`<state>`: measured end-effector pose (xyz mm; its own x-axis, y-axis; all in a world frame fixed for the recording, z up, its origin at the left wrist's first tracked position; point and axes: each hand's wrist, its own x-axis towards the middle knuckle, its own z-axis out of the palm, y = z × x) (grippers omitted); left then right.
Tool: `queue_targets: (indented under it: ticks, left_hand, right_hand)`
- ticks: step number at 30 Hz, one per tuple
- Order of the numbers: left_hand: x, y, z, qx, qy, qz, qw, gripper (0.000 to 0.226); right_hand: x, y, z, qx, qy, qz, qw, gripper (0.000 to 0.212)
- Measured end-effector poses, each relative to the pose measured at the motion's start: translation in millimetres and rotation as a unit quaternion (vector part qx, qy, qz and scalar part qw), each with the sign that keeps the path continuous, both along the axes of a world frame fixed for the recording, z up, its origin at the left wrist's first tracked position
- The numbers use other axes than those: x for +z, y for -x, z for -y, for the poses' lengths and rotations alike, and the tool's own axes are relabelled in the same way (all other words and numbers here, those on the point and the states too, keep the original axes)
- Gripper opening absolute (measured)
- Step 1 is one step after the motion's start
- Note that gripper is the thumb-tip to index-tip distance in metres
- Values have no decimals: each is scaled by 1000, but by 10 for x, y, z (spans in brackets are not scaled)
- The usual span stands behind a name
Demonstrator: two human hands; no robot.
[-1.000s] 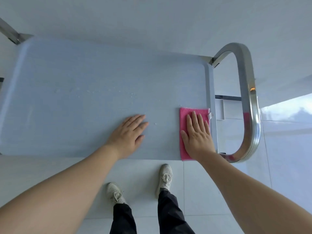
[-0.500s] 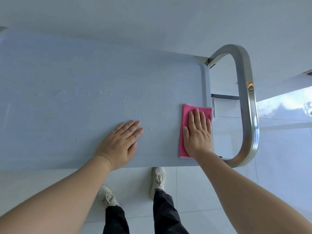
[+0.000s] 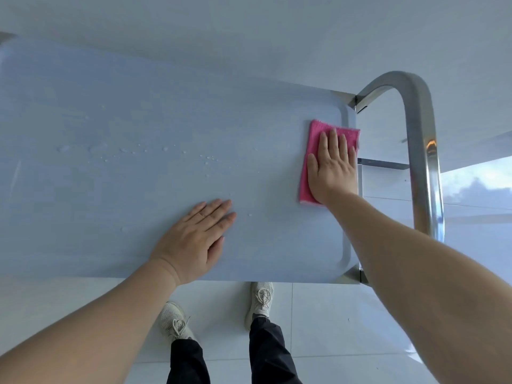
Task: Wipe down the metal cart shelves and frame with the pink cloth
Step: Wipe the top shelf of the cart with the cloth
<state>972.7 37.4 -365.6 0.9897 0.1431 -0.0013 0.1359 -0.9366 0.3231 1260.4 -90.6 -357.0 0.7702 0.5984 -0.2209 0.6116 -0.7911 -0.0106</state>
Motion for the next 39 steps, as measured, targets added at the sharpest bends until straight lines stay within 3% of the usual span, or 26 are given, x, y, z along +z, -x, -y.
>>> queue_targets:
  ticks: [9,18,39]
  left_hand:
    - [-8,-12,1,6,7,-1,1000,48]
    - [2,-27,-2,6,9,-6,1000,47]
    - [38,-29,-27,7,24,-10,1000,47]
  right_hand:
    - [23,-528,-574,14,-21,-9,1000,61]
    - [-8,-496,-636,5,-26,-2,1000,60]
    - [26,865,-39,73,-8,-40,996,66]
